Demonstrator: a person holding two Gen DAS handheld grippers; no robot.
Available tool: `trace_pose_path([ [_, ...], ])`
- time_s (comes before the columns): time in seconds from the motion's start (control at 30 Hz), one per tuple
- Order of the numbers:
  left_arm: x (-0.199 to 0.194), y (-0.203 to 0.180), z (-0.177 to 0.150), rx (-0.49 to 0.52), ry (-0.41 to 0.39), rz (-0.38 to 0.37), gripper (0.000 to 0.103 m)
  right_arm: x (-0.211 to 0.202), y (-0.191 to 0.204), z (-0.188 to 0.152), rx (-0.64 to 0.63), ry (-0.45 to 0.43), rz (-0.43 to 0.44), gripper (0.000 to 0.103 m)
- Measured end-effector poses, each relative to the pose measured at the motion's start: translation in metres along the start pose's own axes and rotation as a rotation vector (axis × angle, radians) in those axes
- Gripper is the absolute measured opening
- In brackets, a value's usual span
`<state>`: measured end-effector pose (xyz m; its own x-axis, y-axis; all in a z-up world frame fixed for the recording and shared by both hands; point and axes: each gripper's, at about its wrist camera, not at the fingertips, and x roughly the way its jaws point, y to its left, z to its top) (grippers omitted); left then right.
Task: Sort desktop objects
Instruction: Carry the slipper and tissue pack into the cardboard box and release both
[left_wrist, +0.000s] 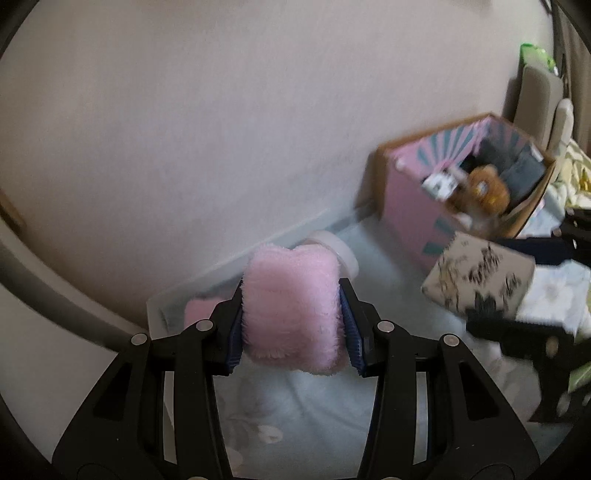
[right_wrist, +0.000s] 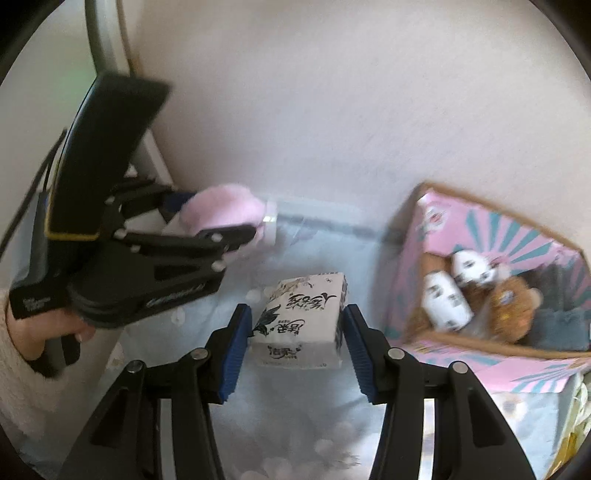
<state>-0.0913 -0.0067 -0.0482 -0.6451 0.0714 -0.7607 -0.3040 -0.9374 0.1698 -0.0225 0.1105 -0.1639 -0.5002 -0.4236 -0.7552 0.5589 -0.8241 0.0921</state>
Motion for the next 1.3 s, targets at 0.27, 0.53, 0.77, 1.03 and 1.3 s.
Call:
trace_pose_path([
  [0.27, -0.049, -0.028, 0.074, 0.035, -0.133, -0.081, 0.041, -0.052, -0.065, 0.038, 0.058, -0.101, -0.08, 0.047],
  [0.53, -0.034, -0.085, 0.13, 0.061, -0.162, -0.199, 0.041, -0.081, -0.136, 0.048, 0.098, -0.131, -0.154, 0.042],
  [0.77, 0.011, -0.135, 0.15, 0.045, -0.116, -0.276, 0.041, -0.077, -0.202, 0.041, 0.176, -0.099, -0.172, 0.041],
  [1.03, 0.06, -0.177, 0.158, 0.054, -0.034, -0.211, 0.059, -0.051, -0.235, 0.029, 0.178, -0.009, -0.144, 0.042],
  [1.3, 0.073, -0.169, 0.155, 0.001, -0.016, -0.143, 0.103, -0.045, -0.252, 0.019, 0.233, -0.019, -0.123, 0.063],
])
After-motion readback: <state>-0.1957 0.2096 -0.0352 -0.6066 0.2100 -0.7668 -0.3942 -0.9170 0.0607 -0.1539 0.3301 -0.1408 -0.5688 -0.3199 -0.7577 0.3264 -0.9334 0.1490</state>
